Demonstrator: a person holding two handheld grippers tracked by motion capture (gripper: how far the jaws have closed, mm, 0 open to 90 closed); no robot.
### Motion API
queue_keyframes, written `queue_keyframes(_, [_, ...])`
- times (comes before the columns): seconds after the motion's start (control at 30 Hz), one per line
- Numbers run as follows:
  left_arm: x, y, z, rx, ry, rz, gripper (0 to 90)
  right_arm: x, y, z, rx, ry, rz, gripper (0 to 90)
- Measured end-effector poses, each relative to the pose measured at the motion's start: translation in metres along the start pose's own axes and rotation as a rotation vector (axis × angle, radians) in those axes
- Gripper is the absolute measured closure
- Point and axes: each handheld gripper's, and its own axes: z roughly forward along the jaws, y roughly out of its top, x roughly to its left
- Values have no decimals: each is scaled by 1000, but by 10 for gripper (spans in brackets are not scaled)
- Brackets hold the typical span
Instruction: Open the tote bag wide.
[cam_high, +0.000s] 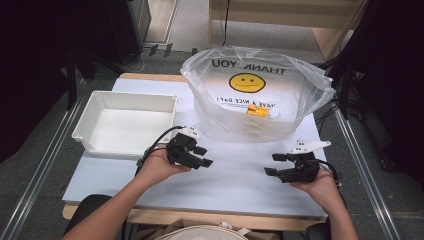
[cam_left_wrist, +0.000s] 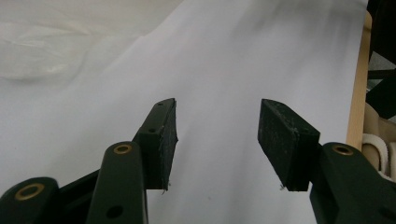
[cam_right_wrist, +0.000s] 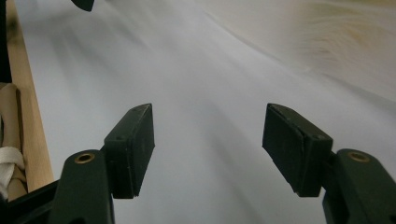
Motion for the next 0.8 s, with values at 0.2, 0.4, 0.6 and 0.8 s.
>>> queue_keyframes(0.2, [-4, 6, -9, -14, -3, 14, 520, -3, -1, -12, -31, -11, 8, 382])
queue_keyframes(0.4, [-4, 15, -20, -20, -2, 22, 551, -10, 2, -26, -50, -27, 15, 406])
queue_keyframes(0.6, [-4, 22, -30, -31, -12, 22, 588, -23, 5, -42, -48, -14, 5, 444])
queue_keyframes(0.8, [-5, 31, -46, -40, -7, 22, 621, -38, 8, -62, -55, -3, -2, 467])
